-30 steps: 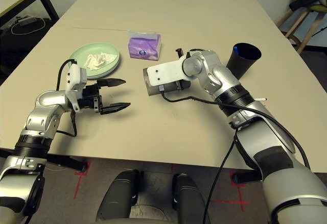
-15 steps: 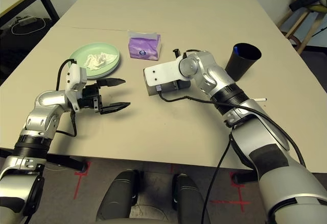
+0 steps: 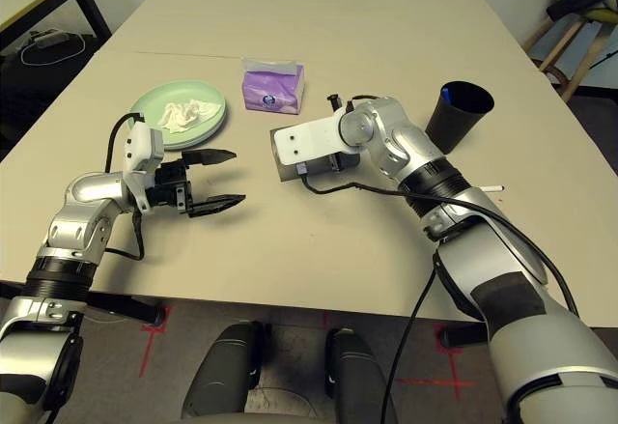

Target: Organize and tidy the items on the table.

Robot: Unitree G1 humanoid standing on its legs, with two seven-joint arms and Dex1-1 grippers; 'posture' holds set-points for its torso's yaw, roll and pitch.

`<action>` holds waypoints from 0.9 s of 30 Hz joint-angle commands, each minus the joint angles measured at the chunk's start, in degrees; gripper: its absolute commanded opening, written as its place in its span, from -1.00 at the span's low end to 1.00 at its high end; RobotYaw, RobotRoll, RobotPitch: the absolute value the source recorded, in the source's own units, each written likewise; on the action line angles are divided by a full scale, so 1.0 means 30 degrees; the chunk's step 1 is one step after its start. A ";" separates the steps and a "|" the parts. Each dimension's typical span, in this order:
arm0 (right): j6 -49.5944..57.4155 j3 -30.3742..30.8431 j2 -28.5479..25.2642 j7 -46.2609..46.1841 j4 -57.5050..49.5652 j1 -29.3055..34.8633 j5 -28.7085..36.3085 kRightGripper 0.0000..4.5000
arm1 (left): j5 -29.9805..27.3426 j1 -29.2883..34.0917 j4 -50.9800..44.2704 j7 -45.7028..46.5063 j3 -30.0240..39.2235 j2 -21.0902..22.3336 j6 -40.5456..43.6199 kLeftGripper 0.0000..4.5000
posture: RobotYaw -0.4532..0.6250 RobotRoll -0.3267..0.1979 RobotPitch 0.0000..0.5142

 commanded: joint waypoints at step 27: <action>0.5077 -0.3630 -0.2349 0.4028 -0.5480 0.1536 0.3957 0.98 | -0.0024 -0.1212 0.1630 -0.0323 -0.0165 -0.0285 -0.0298 1.00 | 0.12 0.25 -0.70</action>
